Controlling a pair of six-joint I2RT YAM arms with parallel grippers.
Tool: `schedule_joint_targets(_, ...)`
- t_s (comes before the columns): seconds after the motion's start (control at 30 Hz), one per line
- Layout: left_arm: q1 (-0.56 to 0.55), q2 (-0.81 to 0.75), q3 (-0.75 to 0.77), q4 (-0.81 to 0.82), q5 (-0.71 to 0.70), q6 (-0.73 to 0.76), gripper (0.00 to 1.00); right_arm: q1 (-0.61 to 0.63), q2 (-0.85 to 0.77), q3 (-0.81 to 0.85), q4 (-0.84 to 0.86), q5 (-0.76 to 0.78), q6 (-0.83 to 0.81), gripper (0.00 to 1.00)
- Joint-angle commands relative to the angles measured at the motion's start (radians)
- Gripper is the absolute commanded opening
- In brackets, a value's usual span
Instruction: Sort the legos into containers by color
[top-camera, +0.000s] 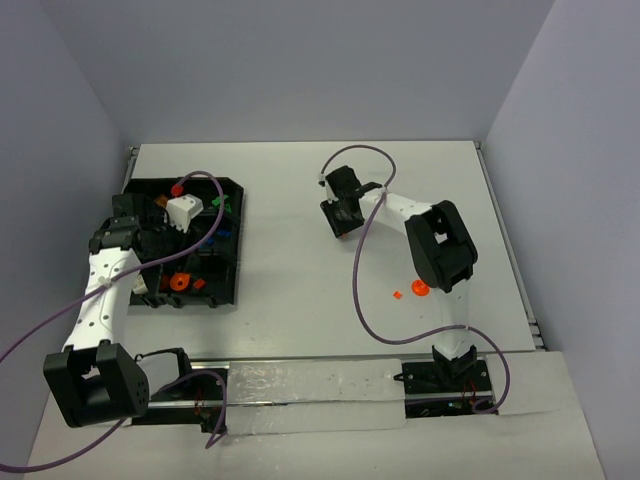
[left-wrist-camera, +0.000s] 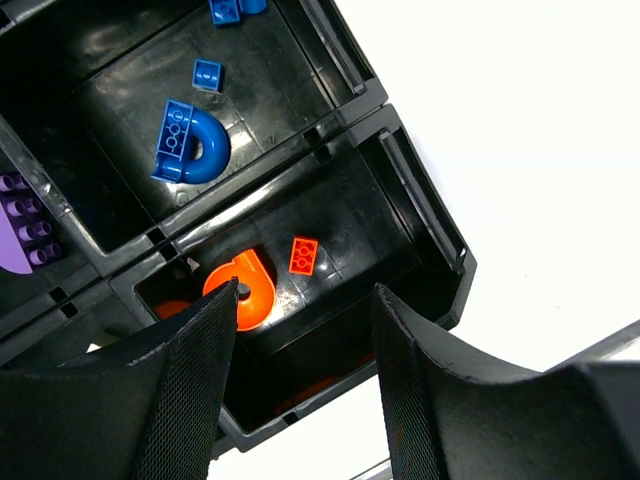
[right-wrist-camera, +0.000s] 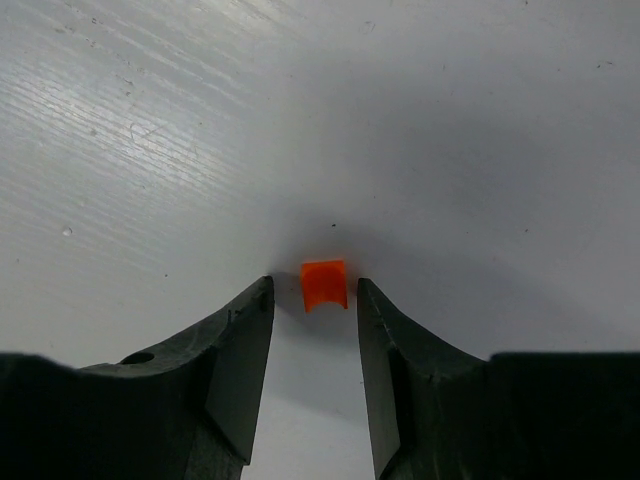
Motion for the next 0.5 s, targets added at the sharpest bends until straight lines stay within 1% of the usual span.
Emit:
schedule_joint_targets(0.0, 0.003, 0.001, 0.055, -0.004, 0.042, -0.014, 0.62, -0.005, 0.025, 0.051, -0.039, 0.023, -0.015, 0.45)
schedule_joint_targets(0.07, 0.004, 0.004, 0.060, -0.006, 0.043, -0.015, 0.62, -0.005, 0.036, 0.069, -0.051, 0.024, -0.017, 0.45)
schedule_joint_targets(0.2, 0.004, -0.005, 0.058, -0.001, 0.040, -0.021, 0.62, -0.004, 0.046, 0.078, -0.059, 0.022, -0.020, 0.37)
schedule_joint_targets(0.37, 0.004, -0.002, 0.048, 0.012, 0.057, -0.040, 0.63, -0.011, 0.061, 0.104, -0.071, 0.022, -0.021, 0.36)
schedule_joint_targets(0.47, 0.004, 0.008, 0.057, 0.009, 0.071, -0.046, 0.63, -0.012, 0.057, 0.105, -0.076, 0.014, -0.023, 0.28)
